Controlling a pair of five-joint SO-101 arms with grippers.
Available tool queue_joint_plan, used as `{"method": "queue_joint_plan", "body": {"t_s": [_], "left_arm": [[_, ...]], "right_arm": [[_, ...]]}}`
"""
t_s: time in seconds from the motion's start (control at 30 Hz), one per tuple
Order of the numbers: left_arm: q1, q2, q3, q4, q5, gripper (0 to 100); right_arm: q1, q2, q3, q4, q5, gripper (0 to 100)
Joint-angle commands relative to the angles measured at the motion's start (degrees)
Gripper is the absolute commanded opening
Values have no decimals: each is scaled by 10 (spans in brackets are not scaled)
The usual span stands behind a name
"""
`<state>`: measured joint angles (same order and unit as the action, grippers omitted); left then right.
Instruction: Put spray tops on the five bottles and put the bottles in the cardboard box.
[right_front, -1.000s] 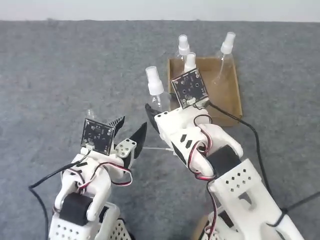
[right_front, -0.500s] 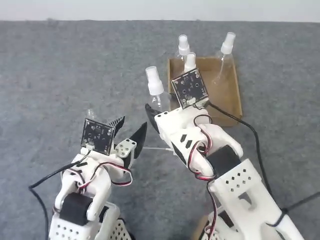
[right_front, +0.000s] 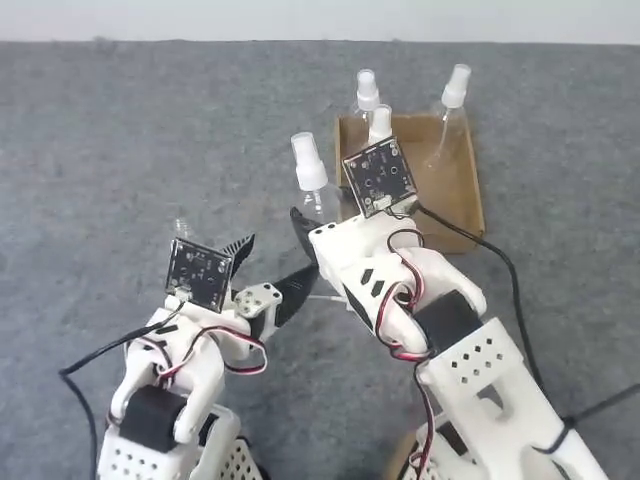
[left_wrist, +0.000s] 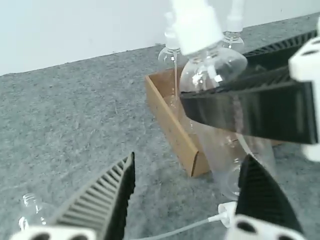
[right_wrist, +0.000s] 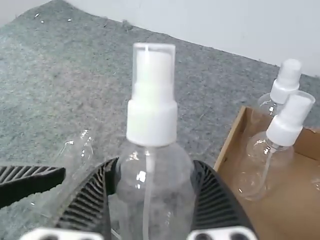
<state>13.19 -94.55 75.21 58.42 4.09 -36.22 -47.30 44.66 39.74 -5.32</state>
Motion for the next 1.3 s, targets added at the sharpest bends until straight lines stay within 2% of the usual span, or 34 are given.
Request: {"method": "queue_joint_plan", "body": {"t_s": [0.0, 0.23, 0.37, 0.53, 0.87, 0.97, 1.27], "left_arm": [[4, -8, -7, -6, 8, 318], [0, -8, 6, -18, 6, 318], [-1, -8, 33, -54, 5, 317], [-1, -8, 36, -60, 5, 317], [-1, -8, 36, -56, 5, 316], [-1, -8, 38, -56, 5, 316], [-1, -8, 39, -56, 5, 315]], "right_arm": [[-18, -26, -39, -41, 4, 6], [-54, -32, -43, -55, 5, 6], [-57, -33, -84, 7, 4, 6], [-57, -51, -125, 70, 4, 6], [-45, -85, -122, 112, 10, 6], [1, -85, -125, 112, 33, 6], [223, -85, -132, 113, 82, 6]]}}
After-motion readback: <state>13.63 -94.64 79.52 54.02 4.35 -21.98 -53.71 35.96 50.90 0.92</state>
